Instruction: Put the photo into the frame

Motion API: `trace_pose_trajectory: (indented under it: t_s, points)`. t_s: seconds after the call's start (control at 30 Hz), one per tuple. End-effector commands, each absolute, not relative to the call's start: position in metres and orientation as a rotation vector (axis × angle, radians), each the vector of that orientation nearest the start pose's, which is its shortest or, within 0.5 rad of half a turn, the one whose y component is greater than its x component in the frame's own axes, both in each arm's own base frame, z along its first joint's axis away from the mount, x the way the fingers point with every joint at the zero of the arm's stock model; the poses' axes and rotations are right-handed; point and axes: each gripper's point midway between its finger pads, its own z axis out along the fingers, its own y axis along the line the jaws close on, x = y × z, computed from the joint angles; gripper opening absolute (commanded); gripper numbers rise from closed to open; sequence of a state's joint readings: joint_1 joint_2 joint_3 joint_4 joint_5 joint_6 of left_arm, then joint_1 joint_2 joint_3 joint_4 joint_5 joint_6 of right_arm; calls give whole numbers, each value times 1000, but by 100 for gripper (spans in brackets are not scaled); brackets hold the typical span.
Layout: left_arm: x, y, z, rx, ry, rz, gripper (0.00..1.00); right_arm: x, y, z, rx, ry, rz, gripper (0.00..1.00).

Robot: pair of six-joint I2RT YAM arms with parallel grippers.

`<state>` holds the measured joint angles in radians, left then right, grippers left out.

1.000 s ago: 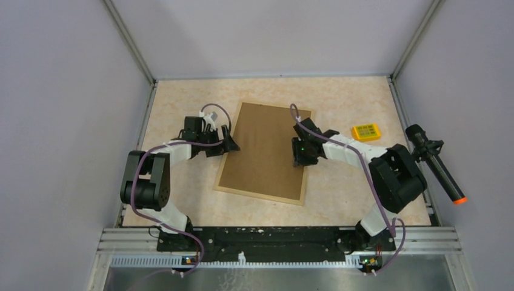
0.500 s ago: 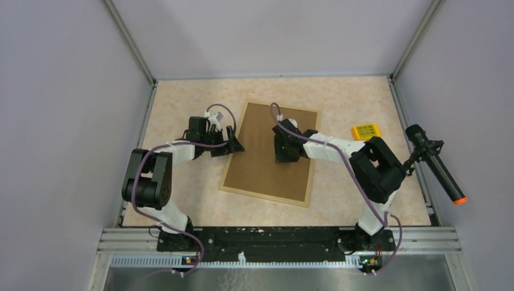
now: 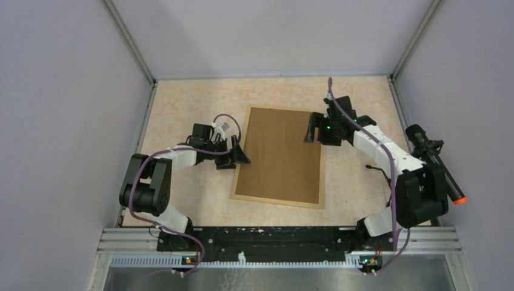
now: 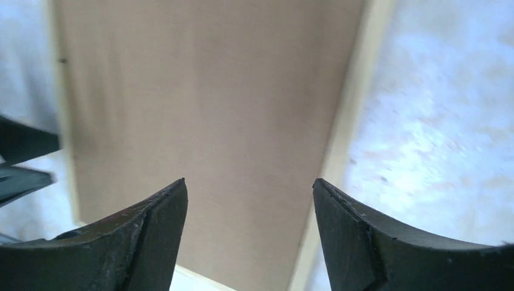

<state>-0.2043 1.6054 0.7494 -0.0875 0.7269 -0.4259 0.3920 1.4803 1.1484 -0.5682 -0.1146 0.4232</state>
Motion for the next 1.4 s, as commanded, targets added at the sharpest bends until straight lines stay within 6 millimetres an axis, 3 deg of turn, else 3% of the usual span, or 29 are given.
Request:
trace_pose_trajectory:
  t_s: [0.0,0.1,0.23,0.37,0.5,0.63,0.8,1.23,1.37]
  points:
    - [259,-186,43,-43,2631,-1152,97,305,158,105,-21,2590,588,73]
    - [260,-181,48,-59,2616,-1097,96,313,158,105,-10,2559,582,67]
    - [270,-175,58,-47,2578,-1018,99,338,146,102,13,2560,484,69]
    - [300,-179,74,-72,2542,-1042,99,370,140,97,61,2546,477,68]
    - [346,-183,84,-100,2496,-1051,99,400,140,90,101,2535,533,60]
    - [379,-191,80,-121,2499,-1090,99,431,135,83,155,2512,584,54]
    - [397,-196,71,-140,2506,-1104,98,461,131,78,156,2509,556,55]
    - [396,-198,43,-106,2548,-1129,97,465,111,50,180,2570,413,60]
    - [394,-199,40,-110,2554,-1141,97,465,116,46,174,2571,461,61]
